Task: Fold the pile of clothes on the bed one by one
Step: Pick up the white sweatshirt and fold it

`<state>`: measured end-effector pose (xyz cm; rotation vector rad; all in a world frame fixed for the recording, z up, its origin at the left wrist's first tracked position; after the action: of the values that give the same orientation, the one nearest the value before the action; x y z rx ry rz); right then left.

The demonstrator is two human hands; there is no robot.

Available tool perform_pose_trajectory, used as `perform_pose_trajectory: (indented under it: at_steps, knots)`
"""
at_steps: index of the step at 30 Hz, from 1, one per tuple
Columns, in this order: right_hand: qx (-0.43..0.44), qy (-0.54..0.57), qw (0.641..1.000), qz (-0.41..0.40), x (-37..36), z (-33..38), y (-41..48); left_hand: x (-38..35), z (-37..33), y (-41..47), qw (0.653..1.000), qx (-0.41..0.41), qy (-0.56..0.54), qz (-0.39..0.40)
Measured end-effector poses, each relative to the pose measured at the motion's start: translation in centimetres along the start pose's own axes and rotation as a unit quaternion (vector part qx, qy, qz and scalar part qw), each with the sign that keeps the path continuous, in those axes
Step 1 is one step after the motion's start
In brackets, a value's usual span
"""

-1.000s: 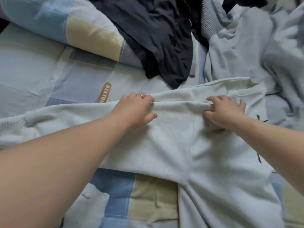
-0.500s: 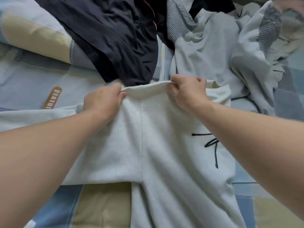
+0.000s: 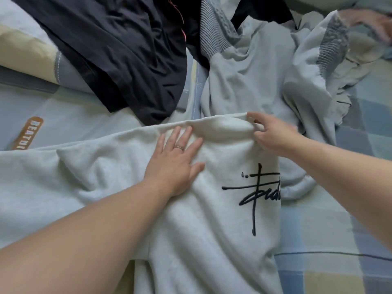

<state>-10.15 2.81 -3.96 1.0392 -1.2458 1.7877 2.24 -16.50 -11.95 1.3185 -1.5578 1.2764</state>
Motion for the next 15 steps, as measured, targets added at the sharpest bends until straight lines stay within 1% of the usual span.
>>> perform_pose_trajectory:
  at_steps: [1, 4, 7, 9, 10, 11, 14, 15]
  knots:
    - [0.000, -0.005, 1.000, 0.000, 0.2, -0.3, 0.3, -0.8, 0.1, 0.1, 1.000, 0.009, 0.011, 0.007]
    - [0.000, -0.027, 1.000, 0.013, 0.2, -1.0, 1.6, -2.0, 0.5, 0.0, 0.999, 0.014, 0.031, -0.021]
    - [0.002, -0.103, 0.994, 0.046, 0.0, -1.5, 2.9, -2.0, 0.6, 0.0, 0.998, 0.015, 0.036, -0.046]
    - [0.016, -0.168, 0.982, 0.084, 0.0, -1.6, 3.4, -2.0, 0.7, 0.0, 0.998, 0.019, 0.034, -0.049]
    - [0.024, -0.183, 0.979, 0.086, 0.4, -1.7, 3.7, -2.0, 0.7, 0.0, 0.998, 0.020, 0.033, -0.051]
    - [0.032, -0.184, 0.980, 0.065, 1.0, -1.9, 4.1, -1.9, 0.7, 0.0, 0.998, 0.020, 0.033, -0.052]
    - [0.028, -0.133, 0.989, -0.059, 3.7, -2.6, 4.9, -2.0, 0.8, 0.1, 0.997, 0.022, 0.037, -0.057]
    - [0.026, -0.117, 0.990, -0.079, 3.8, -2.7, 4.9, -2.0, 0.8, 0.1, 0.997, 0.023, 0.038, -0.059]
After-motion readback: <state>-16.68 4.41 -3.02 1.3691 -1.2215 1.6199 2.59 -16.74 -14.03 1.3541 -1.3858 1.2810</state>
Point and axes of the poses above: each hand's wrist, its own y-axis towards the middle knuckle, its own x-axis out of the back of the hand, z = x × y, the point moved 7 cm from there along y, towards the middle knuckle, and after that the axes turned 6 degrees about x, right-handed, at the moved point
